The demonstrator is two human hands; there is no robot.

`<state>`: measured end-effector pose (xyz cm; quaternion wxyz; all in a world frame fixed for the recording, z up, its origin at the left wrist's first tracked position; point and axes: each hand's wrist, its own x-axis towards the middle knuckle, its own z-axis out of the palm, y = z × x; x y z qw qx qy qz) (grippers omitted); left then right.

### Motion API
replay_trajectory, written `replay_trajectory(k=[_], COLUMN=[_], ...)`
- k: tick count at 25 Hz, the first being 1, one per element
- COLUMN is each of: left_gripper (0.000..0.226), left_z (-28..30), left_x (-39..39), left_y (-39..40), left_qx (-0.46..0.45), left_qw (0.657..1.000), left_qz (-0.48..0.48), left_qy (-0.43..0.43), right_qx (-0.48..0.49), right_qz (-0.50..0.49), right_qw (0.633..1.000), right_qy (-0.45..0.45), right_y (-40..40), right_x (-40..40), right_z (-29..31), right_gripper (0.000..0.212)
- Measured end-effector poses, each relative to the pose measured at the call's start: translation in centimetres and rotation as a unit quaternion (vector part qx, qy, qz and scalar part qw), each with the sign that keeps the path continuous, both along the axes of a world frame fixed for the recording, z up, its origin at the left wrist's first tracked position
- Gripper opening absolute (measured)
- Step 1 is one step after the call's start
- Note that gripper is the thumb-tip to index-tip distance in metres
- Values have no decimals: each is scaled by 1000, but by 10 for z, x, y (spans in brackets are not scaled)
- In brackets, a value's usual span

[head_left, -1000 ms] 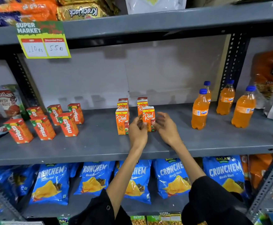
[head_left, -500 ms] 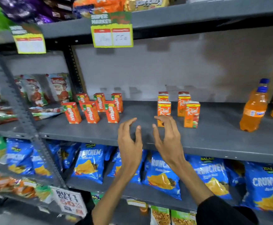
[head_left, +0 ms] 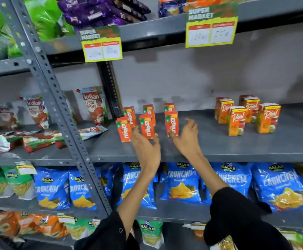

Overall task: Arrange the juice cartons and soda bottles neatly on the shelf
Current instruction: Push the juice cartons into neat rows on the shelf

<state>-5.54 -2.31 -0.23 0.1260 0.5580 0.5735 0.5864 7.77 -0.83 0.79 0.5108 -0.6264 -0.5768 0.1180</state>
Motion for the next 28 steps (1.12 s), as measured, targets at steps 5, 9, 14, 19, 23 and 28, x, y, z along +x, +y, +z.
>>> replay_trajectory(k=[5, 9, 14, 19, 23, 28], left_gripper=[96, 75, 61, 67, 63, 59], left_z=[5, 12, 6, 3, 1, 2], left_x=[-7, -19, -29, -30, -30, -30], left_y=[29, 45, 49, 50, 47, 43], left_qx=[-102, -121, -88, -89, -80, -78], left_qw=[991, 983, 982, 978, 979, 981], left_qz=[14, 44, 42, 38, 41, 37], left_qy=[90, 128, 164, 185, 185, 175], right_qx=[-102, -117, -106, -101, -108, -119], right_qz=[-95, -156, -157, -151, -148, -151], right_qw=[990, 979, 973, 966, 964, 959], right_qy=[8, -61, -133, -184, -194, -207], right_y=[30, 37, 35, 28, 26, 28], right_x=[-21, -32, -35, -37, -38, -38], right_z=[0, -3, -9, -7, -6, -6], right_gripper=[98, 85, 73, 65, 66, 65])
